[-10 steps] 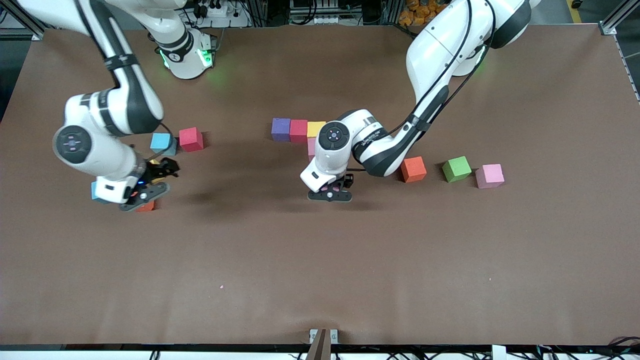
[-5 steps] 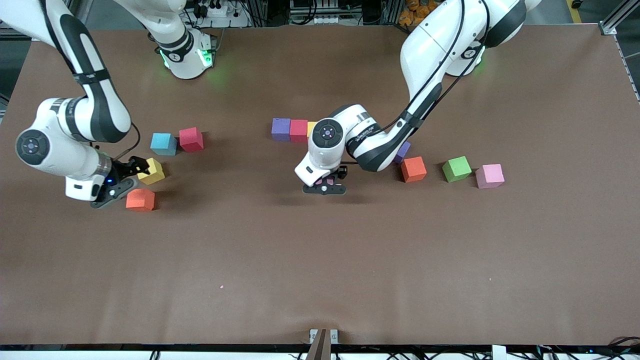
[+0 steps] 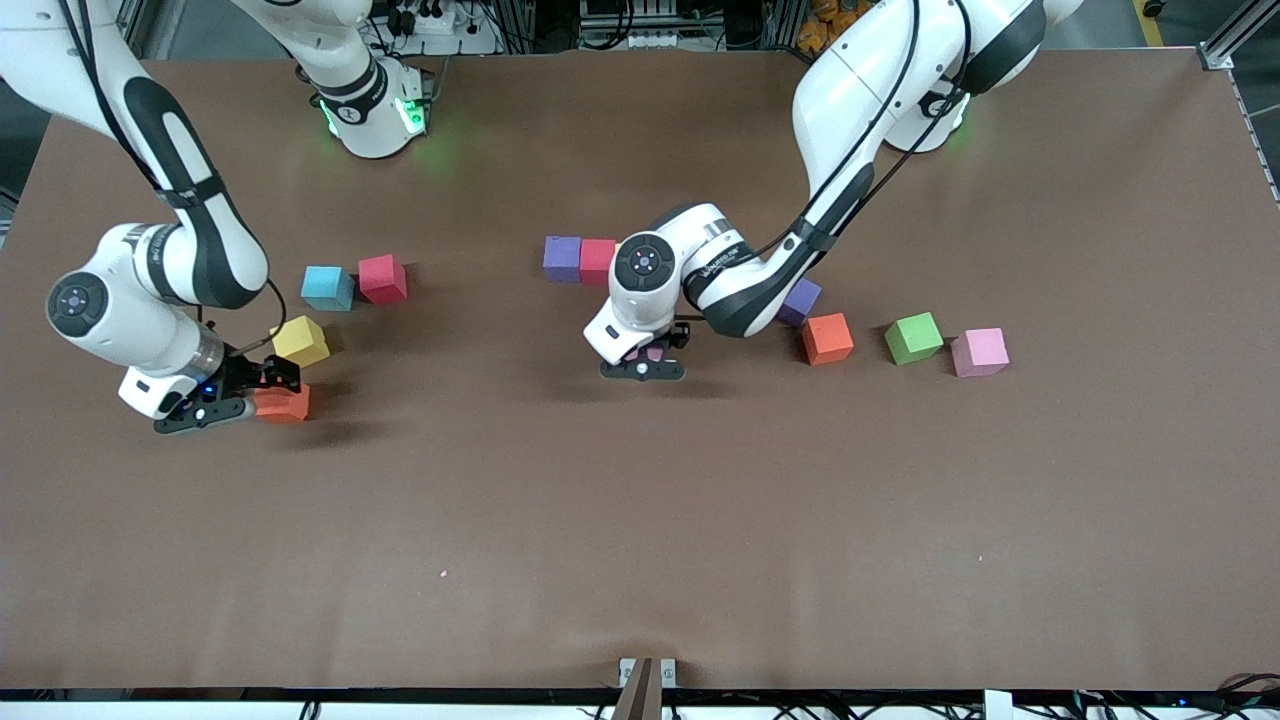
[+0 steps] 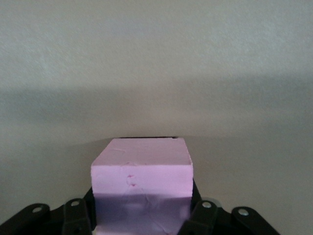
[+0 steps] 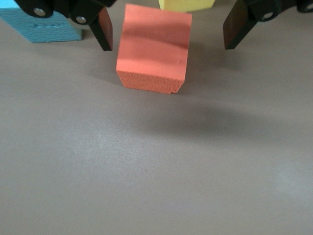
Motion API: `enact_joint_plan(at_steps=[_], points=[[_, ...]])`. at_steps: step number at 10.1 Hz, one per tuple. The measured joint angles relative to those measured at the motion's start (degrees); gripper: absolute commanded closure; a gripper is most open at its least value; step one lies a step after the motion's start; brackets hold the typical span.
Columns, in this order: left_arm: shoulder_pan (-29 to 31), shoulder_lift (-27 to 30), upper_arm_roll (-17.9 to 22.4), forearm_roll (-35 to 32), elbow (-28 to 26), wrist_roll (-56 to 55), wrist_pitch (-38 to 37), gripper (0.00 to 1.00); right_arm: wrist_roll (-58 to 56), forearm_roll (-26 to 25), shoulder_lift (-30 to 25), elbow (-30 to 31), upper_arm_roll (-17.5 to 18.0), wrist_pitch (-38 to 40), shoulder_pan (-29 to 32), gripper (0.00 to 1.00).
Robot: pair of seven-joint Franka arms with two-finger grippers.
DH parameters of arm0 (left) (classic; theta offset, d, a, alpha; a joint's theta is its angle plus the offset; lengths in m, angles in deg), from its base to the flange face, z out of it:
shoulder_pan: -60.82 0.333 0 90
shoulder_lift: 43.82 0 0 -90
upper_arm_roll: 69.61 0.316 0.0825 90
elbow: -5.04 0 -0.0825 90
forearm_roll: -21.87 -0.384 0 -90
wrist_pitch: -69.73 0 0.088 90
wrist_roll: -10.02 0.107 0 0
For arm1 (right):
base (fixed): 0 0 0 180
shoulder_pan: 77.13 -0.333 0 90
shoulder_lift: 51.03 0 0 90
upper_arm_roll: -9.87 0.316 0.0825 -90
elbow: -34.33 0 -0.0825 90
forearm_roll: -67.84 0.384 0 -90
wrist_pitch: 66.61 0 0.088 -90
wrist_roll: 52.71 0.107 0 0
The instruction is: Form number 2 with 11 blocks
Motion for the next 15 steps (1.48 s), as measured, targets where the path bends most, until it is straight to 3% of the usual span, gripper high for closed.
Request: enact_joint_plan(at_steps=[6,7,8,12,13,14,15], points=[[-1.3,-0.6,0.0,0.0,0.0,-0.4,-0.2,0.31,3.1,0.0,1.4,-1.2,-1.2,-0.5,0.1,0.00],[-1.6,-0.6,0.0,0.0,0.0,-0.5,-0.2,0.25,4.5,0.0,2.1,-1.2,-1.5,-0.5,0.1,0.00],[-1.9,-0.7,0.0,0.0,0.0,-0.8,-0.2,0.00,6.1,0.0,3.1,-1.2,-1.5,-0.6,0.1,0.00],[-1.8,-0.9,0.4,0.0,0.2,-1.0,-0.3,0.00,7.6,0.0,5.3,-1.2,-1.4,-1.8,0.1,0.02],[-1.4,-0.4,0.5,0.0,0.7,-1.2,-0.7,0.00,7.6,0.0,5.8,-1.2,-1.3,-2.7,0.1,0.13],[-0.6,0.8,0.5,0.0,1.2,-1.2,-1.5,0.00,7.6,0.0,6.2,-1.2,-1.3,-3.5,0.1,0.34],[0.5,2.6,0.5,0.0,1.6,-1.3,-3.0,0.00,7.6,0.0,6.5,-1.2,-1.3,-3.8,0.1,0.45]])
